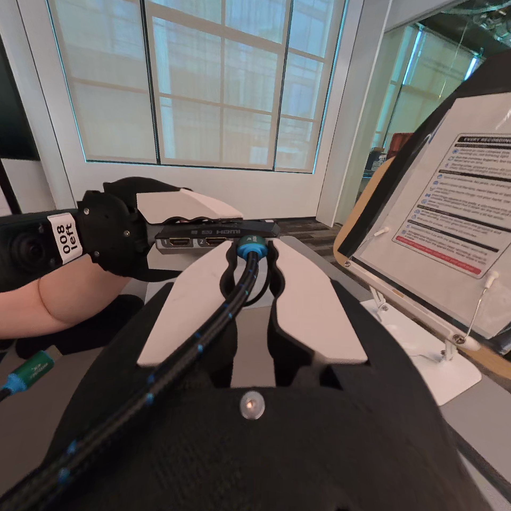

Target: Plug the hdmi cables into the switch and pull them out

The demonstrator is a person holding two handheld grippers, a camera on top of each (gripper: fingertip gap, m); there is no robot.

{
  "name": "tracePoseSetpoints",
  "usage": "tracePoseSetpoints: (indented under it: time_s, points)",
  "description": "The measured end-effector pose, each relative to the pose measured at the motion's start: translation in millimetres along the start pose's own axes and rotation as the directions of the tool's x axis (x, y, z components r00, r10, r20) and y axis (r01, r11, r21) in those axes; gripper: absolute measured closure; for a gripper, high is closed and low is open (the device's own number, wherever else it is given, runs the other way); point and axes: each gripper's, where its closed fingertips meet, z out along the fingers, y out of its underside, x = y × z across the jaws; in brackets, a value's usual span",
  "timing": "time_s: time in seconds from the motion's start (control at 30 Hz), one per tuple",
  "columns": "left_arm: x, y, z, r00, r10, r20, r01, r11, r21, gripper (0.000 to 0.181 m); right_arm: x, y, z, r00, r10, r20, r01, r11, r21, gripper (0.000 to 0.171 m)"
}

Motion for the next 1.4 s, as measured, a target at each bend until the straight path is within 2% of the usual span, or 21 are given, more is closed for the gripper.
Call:
tracePoseSetpoints:
  time_s: [0.17,0.37,0.57,0.67,0.73,0.9,1.07,1.23,1.33,1.37,1.4]
  points:
    - [3.2,10.5,4.8,0.999,-0.044,-0.022,0.043,0.999,-0.017,0.156,6.4,5.6,5.9,0.996,0.018,-0.082,-0.017,1.000,0.010,0.149]
    - [4.0,7.6,5.6,0.999,-0.033,-0.028,0.033,0.999,-0.020,0.156,8.2,6.8,1.7,0.996,0.089,0.010,-0.089,0.996,-0.004,0.150]
    - [4.4,12.9,6.8,0.997,-0.067,-0.046,0.066,0.998,-0.022,0.155,7.9,7.6,4.0,0.996,0.017,-0.083,-0.021,0.999,-0.047,0.149]
    - [-0.9,8.2,3.4,0.998,-0.056,-0.036,0.055,0.998,-0.020,0.155,6.7,3.7,2.0,0.988,0.157,0.010,-0.157,0.988,-0.008,0.149]
    - [1.3,8.3,4.6,0.998,-0.046,-0.042,0.045,0.998,-0.045,0.156,11.1,5.7,0.1,0.982,0.186,0.019,-0.186,0.982,-0.009,0.149]
    - [4.2,11.7,6.8,0.995,-0.076,-0.060,0.074,0.997,-0.028,0.155,10.9,8.1,1.3,0.996,0.014,-0.092,-0.021,0.996,-0.081,0.149]
    - [-0.8,7.9,4.9,0.997,-0.060,-0.044,0.058,0.997,-0.045,0.155,11.6,4.0,-1.2,0.981,0.193,0.000,-0.193,0.981,-0.027,0.150]
    - [4.0,10.0,6.5,0.996,-0.063,-0.062,0.061,0.998,-0.025,0.156,10.4,6.2,-1.2,0.994,-0.033,-0.107,0.017,0.989,-0.148,0.150]
    - [-1.1,6.3,4.4,0.997,-0.059,-0.045,0.058,0.998,-0.016,0.156,5.3,-0.5,-1.5,0.996,-0.035,-0.076,0.024,0.990,-0.141,0.149]
    - [-5.1,17.9,5.0,0.998,-0.050,-0.027,0.047,0.995,-0.088,0.157,5.1,-5.0,-4.6,0.997,-0.012,-0.073,0.004,0.994,-0.108,0.149]
    - [-9.7,48.4,6.9,1.000,-0.020,-0.019,0.015,0.971,-0.237,0.157,5.7,-21.9,-15.3,0.998,0.044,-0.042,-0.045,0.999,-0.026,0.149]
